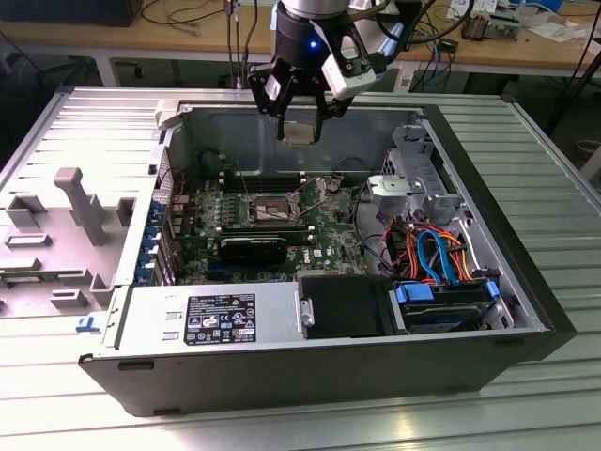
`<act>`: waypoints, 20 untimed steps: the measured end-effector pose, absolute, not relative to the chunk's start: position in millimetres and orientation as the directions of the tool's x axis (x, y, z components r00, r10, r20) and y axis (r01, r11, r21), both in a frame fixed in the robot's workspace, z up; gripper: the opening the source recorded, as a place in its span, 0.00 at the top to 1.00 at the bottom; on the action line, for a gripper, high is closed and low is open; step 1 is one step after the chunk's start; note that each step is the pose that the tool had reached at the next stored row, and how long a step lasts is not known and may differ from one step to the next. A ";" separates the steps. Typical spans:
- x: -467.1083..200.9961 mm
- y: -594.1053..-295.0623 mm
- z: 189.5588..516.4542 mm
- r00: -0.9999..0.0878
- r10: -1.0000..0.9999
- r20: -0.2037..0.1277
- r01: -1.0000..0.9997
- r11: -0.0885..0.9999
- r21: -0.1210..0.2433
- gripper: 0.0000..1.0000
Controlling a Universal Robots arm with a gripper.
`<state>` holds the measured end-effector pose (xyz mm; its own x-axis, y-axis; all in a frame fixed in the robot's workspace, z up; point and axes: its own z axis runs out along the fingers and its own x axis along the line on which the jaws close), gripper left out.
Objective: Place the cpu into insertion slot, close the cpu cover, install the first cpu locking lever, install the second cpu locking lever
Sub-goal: 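Place the cpu into insertion slot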
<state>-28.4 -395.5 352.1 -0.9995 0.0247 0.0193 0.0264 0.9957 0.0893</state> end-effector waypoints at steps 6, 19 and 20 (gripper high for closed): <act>-28.5 -397.0 352.0 -1.000 0.025 0.019 0.026 0.996 0.089 0.45; -28.5 -399.7 350.7 -1.000 0.025 0.019 0.026 0.996 0.089 0.45; -28.4 -399.8 350.5 -1.000 0.025 0.019 0.026 0.996 0.089 0.45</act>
<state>-28.4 -399.8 350.5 -0.9995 0.0248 0.0194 0.0264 0.9957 0.0893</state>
